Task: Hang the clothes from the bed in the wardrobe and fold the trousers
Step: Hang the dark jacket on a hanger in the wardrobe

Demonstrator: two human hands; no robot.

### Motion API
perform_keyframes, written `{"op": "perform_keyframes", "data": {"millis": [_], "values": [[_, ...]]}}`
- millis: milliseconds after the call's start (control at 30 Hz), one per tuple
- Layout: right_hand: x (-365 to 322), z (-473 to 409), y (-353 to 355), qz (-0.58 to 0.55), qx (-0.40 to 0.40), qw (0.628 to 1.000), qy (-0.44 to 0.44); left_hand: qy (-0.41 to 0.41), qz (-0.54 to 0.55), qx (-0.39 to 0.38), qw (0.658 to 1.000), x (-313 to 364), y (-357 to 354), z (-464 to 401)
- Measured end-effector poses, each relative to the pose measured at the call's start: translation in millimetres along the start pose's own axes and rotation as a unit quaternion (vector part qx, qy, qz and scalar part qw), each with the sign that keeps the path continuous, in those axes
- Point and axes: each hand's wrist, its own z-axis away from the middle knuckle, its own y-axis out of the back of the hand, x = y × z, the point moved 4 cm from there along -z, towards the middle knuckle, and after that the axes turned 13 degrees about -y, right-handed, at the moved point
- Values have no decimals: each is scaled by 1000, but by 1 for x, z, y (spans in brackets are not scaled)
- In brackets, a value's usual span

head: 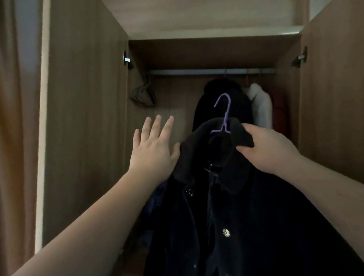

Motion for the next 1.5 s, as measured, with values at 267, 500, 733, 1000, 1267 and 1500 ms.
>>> {"op": "perform_keyframes", "data": {"millis": [267, 500, 733, 1000, 1267, 1500], "values": [[11, -118, -18, 34, 65, 997, -25, -34, 9, 22, 999, -38, -59, -126], [25, -223, -36, 65, 104, 992, -13, -101, -17, 56, 993, -52, -106, -221], [35, -325, -48, 60, 173, 982, 48, -108, -62, 96, 988, -70, -156, -298], [24, -440, -92, 41, 160, 981, 98, -93, -118, 125, 981, -89, -195, -383], [18, -531, -139, 23, 129, 987, 98, -71, -153, 119, 978, -144, -228, -444], [20, -584, -183, 130, 99, 986, 27, -91, -144, 124, 978, -194, -272, -479]]}}
